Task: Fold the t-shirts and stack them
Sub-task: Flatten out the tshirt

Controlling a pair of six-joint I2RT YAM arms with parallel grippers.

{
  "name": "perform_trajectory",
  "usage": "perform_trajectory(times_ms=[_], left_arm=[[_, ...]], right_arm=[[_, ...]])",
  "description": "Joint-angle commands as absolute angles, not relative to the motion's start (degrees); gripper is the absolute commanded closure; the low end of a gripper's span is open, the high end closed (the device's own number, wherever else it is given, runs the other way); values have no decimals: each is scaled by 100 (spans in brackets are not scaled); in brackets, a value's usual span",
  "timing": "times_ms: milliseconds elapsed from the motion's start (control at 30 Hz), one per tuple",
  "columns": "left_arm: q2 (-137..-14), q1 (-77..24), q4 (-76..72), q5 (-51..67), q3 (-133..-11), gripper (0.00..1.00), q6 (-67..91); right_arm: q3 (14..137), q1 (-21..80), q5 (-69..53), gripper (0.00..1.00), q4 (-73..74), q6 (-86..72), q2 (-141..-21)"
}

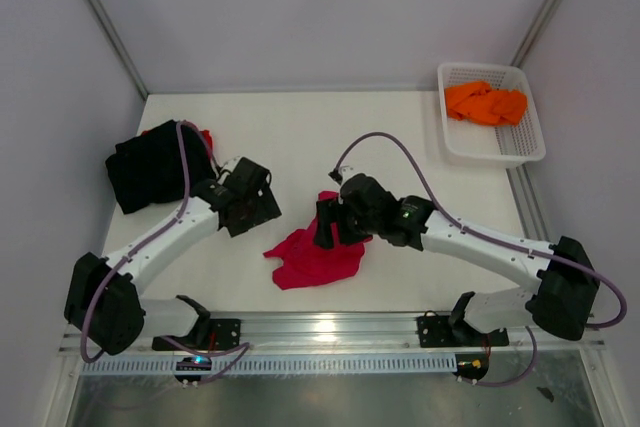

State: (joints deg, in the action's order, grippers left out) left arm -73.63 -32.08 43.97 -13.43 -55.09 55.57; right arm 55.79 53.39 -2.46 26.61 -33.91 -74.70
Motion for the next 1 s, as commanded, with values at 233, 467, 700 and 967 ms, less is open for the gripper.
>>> perform_trajectory(times_ms=[233, 467, 700, 967], left_arm=[[-8560, -3208, 4509, -1029, -5501, 26, 5757], [-8851, -3261, 4658, -1230, -5888, 26, 5660], [-8789, -3261, 5062, -1916, -6108, 26, 5449], [-8771, -3252, 5316, -2214, -6407, 26, 5274]], right_arm=[[6380, 6238, -308, 22, 2987, -2850, -7961], [6714, 6759, 711, 22, 3901, -2838, -8692], [7996, 7328, 2187, 22, 5185, -3191, -9806], [8227, 8068, 2672, 22, 5098, -2936, -10459]])
